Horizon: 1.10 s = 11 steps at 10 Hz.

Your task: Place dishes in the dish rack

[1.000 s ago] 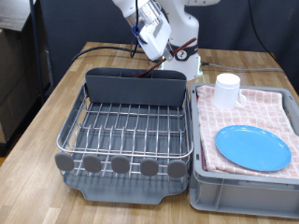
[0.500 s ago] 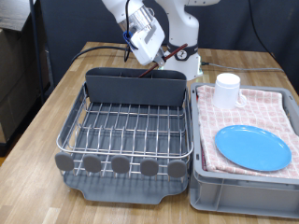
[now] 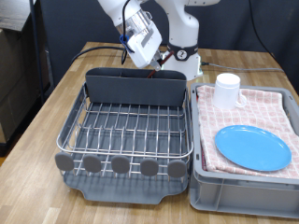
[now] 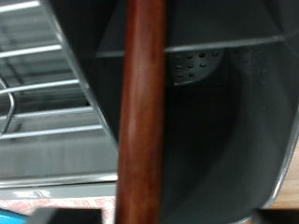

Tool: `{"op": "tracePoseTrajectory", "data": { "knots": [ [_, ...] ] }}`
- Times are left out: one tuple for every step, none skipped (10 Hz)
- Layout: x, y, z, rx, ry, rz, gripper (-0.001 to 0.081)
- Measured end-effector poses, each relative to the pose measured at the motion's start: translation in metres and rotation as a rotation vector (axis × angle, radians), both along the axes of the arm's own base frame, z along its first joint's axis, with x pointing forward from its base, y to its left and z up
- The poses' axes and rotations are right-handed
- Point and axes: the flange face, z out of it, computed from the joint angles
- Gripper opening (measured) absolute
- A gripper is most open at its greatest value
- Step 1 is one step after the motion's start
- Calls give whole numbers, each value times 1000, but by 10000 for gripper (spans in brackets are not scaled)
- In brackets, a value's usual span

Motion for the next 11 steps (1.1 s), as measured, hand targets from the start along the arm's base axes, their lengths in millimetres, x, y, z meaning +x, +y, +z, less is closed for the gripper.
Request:
{"op": "tracePoseTrajectory", "data": {
  "knots": [
    [0, 0, 0, -1, 1, 0, 330],
    [0, 1, 0, -2, 3, 0, 520],
    [1, 2, 0, -10, 6, 2, 520],
    [4, 4, 1, -44, 12, 7, 723],
    [8, 8, 3, -105, 30, 10, 723],
    [14, 14, 7, -167, 49, 12, 783],
    [18, 22, 10, -213, 65, 13, 783],
    [22, 29, 14, -253, 77, 11, 799],
    [26, 36, 19, -299, 88, 5, 799],
    [30, 43, 26, -349, 91, -7, 803],
    [32, 50, 34, -385, 90, -18, 803]
  ]
}}
